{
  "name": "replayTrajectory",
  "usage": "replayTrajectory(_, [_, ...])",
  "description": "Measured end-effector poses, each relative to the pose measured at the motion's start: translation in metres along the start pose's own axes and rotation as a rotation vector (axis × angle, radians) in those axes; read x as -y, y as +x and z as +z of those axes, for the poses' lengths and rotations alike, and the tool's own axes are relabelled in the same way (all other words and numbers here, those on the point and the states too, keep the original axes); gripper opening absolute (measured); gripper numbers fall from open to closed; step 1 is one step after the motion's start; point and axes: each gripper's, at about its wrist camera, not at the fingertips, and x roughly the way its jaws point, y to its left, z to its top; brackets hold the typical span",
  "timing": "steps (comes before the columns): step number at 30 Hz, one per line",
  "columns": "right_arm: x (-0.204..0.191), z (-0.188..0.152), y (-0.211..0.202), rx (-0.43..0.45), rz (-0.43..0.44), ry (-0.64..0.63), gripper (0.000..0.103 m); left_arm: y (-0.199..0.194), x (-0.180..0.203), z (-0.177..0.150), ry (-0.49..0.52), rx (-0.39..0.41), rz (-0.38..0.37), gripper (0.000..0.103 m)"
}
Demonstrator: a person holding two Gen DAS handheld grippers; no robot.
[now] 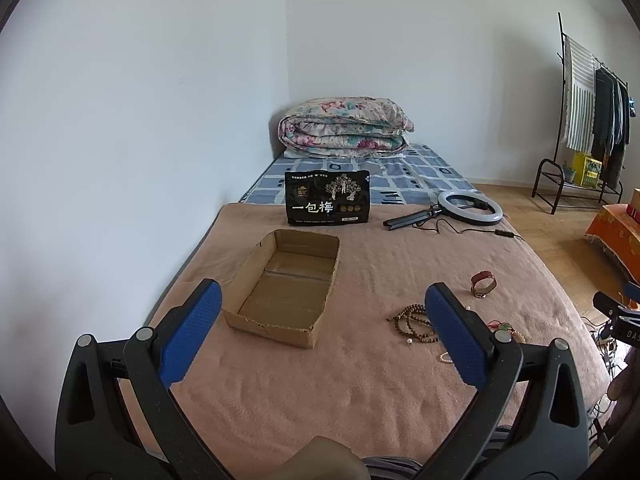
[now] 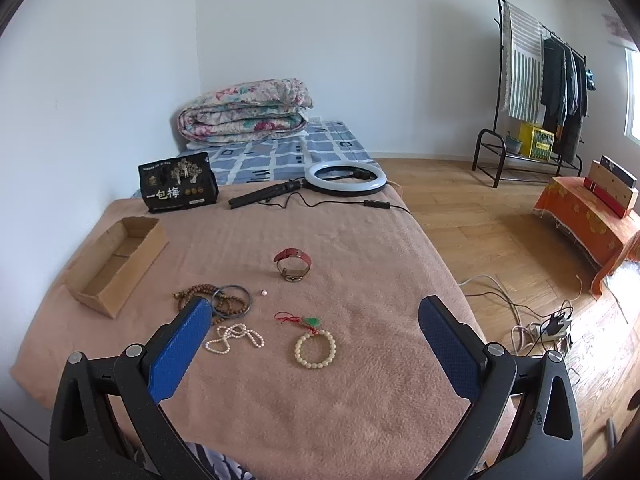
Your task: Organize jewelry
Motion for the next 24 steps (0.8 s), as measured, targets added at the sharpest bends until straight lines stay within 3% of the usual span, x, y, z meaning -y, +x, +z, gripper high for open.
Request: replayTrajectory(24, [0.004,-0.0037,0.0052,-0.016,-0.012,0.001,0.103,0.0072,0.001,-0.0068,0.005,-0.011,-0.008,0.103])
